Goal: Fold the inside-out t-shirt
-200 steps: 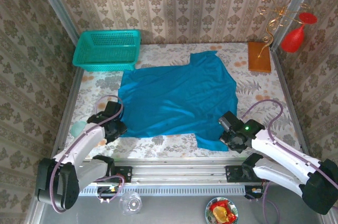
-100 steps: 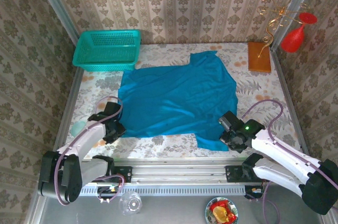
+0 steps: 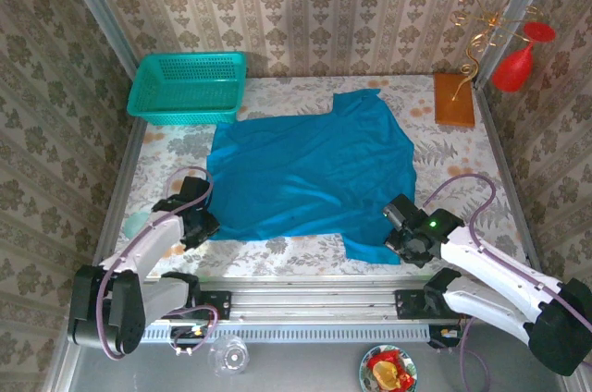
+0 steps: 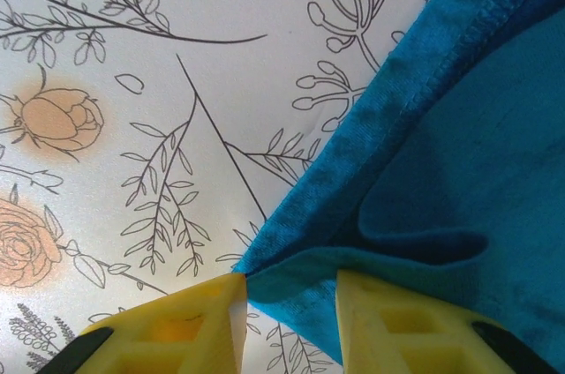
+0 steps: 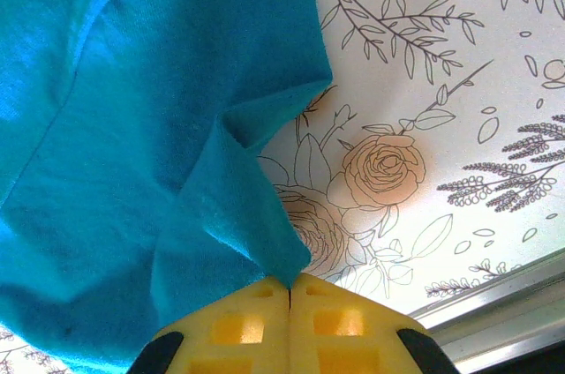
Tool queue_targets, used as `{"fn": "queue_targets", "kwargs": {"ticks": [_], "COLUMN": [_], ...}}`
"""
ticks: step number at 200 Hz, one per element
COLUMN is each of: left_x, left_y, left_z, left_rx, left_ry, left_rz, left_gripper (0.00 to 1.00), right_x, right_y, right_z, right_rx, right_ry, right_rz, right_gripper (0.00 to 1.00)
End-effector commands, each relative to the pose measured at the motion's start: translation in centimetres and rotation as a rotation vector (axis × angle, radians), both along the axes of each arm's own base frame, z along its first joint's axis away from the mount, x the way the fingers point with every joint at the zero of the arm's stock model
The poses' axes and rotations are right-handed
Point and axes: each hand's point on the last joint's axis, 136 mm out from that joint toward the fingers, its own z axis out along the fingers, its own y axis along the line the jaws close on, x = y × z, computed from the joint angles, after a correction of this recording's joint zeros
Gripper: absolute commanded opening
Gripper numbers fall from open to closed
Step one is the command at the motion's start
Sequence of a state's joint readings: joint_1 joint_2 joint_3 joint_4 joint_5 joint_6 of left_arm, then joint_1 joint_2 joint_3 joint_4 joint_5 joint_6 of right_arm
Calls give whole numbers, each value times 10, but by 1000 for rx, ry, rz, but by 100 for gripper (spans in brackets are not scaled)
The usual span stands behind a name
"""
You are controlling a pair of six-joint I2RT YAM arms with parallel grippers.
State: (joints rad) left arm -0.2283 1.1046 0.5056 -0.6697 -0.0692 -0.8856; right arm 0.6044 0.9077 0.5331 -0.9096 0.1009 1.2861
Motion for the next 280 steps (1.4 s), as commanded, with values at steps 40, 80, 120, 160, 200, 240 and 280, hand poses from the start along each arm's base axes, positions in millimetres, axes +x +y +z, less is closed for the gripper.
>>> {"fn": "queue_targets", "kwargs": {"ticks": [40,80,120,160,200,240,280], "left_x": [6,0,-14,-28,-31,-26,-16], "left_y": [-3,-1,11,16,13,-2,-6], "left_z": [-8,-9,7,17,26,47,83], "left_rx": [-5,-3,27,25,3,-40,-54], "left_ry": [40,65,16,-25,-57,-156,-276], "left_rz": [-31,-23,29,51,62,-19,-59], "left_gripper": [33,10,9,3,0,0,0], "right_x": [-1,-2,-5,-9,-15,-25,-29], "right_y": [-7,-8,-13,-23,-39,-49,-57], "right_z": [7,7,9,17,40,68,102], "right_rx": [-23,-22,-35,-50,-83,-38,-28], "right_ry": [-7,-9,-14,-28,-90,-180,-256], "right_rz": [-13,-21,-32,-47,-54,-57,-53], "right_gripper": [0,0,0,0,0,0,0]}}
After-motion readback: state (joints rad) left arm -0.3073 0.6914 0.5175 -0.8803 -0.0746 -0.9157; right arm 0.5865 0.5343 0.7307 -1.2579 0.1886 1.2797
